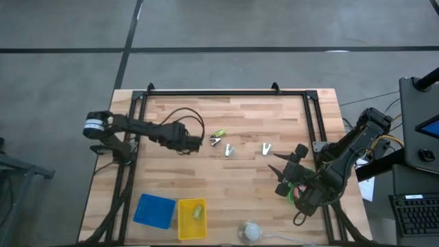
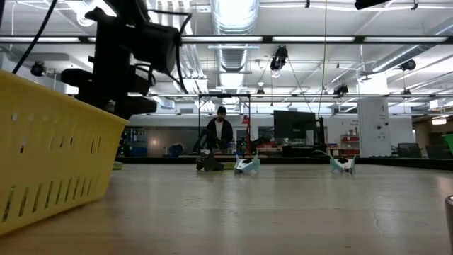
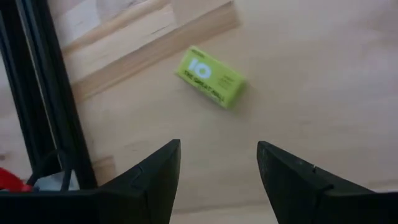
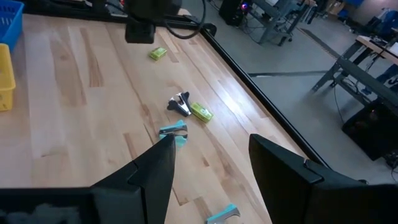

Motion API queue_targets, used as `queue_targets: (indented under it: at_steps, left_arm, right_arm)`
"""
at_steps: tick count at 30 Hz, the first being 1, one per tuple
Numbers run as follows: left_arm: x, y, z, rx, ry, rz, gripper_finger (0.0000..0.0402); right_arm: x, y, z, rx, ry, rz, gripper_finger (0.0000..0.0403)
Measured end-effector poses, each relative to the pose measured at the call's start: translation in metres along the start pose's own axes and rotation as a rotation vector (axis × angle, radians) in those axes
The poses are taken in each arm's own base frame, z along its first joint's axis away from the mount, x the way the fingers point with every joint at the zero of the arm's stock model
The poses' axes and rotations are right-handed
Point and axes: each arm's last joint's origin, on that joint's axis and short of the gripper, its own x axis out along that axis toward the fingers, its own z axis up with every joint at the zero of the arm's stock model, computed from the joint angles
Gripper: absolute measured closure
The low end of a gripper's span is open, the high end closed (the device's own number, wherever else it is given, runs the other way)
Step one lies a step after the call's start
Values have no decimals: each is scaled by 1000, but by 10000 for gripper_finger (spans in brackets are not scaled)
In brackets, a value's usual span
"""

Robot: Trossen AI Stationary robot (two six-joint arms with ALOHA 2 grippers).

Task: Pick and place Stapler, Stapler remover, tape
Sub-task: Put the left green staple pin box into the yellow basket

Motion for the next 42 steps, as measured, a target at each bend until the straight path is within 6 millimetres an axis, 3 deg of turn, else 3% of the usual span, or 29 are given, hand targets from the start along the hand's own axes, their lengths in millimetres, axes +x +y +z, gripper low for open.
queue_targets:
  at_steps: [6, 14, 20, 24, 31, 37, 42]
  left_arm:
    - [12, 7, 9, 29, 23, 26, 178]
    - [20, 13, 19, 85, -1, 59, 120]
    - [21, 12, 19, 154, -29, 61, 121]
    - [23, 8, 24, 59, -159, 58, 121]
    - [28, 6, 22, 147, -105, 19, 111]
    - [37, 9, 17, 231, -82, 39, 60]
    - [39, 3, 15, 392, -38, -58, 40]
  right_arm:
    - [1, 1, -3, -5, 15, 8, 202]
    - [1, 1, -4, 7, 23, 15, 202]
    - [1, 2, -3, 16, 20, 19, 202]
    - [1, 2, -3, 17, 21, 20, 202]
    - [1, 3, -4, 19, 35, 30, 202]
    - [2, 3, -5, 20, 42, 33, 202]
    - [2, 3, -5, 21, 42, 34, 202]
